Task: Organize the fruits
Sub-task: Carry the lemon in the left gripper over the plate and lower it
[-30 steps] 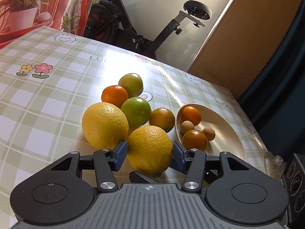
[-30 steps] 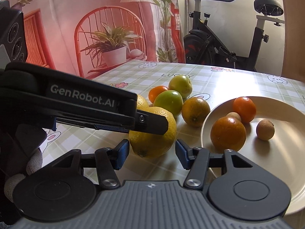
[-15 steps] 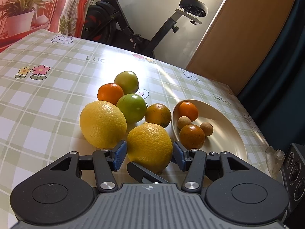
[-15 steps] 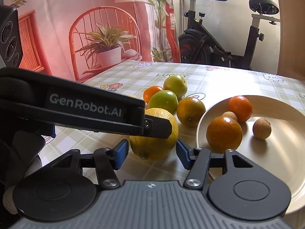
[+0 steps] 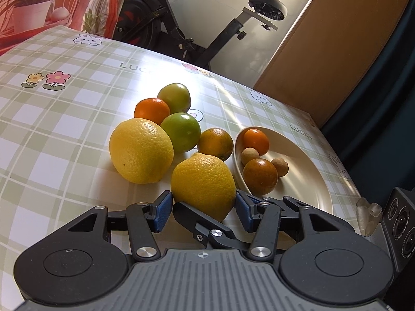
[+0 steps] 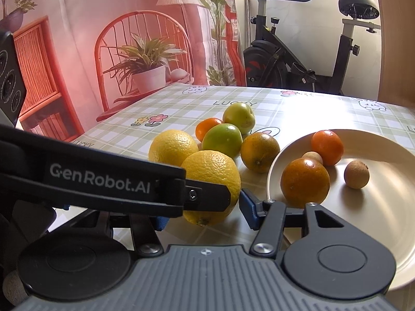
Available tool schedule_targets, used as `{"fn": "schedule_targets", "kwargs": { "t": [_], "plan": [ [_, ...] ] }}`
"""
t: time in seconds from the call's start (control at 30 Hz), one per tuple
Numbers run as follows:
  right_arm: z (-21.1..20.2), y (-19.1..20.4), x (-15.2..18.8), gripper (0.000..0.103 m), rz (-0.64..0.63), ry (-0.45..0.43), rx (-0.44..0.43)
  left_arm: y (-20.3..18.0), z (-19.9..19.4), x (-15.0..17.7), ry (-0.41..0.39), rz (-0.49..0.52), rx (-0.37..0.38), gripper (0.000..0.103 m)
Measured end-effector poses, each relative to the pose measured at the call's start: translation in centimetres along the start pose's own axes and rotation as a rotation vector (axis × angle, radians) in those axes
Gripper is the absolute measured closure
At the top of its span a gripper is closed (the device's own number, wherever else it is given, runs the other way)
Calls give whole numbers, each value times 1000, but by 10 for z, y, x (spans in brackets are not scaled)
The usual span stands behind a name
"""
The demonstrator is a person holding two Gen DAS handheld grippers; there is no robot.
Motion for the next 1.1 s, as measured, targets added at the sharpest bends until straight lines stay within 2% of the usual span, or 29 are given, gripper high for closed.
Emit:
{"fn": "schedule_targets", "kwargs": {
  "t": [0.23, 0.4, 0.6, 0.83, 1.1],
  "plan": [
    [-1, -1, 0, 46, 7, 2, -6, -3, -1, 2, -10, 12, -7, 48],
    [-2, 0, -1, 46, 11, -1, -7, -9, -6, 1, -23, 57, -19, 47],
    [-11, 0, 0, 46, 6, -53, -11, -23, -13, -3, -48, 123, -29, 47],
    [-32, -7, -3, 46, 37, -99, 6, -51, -15, -10, -57, 211, 20, 47],
    [-60, -31, -5, 46, 102, -142, 69, -77, 3, -13, -13, 260, 69, 47]
  ]
}}
Point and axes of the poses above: each gripper's, at about its wrist camera, not at the fingertips, and z roughly the way its jaws point, y to its left, x to its underside, the point moved 3 cm from there along z, roughly the way its jaws point, and after that the axes turned 11 degrees about z, right-handed, at the moved point
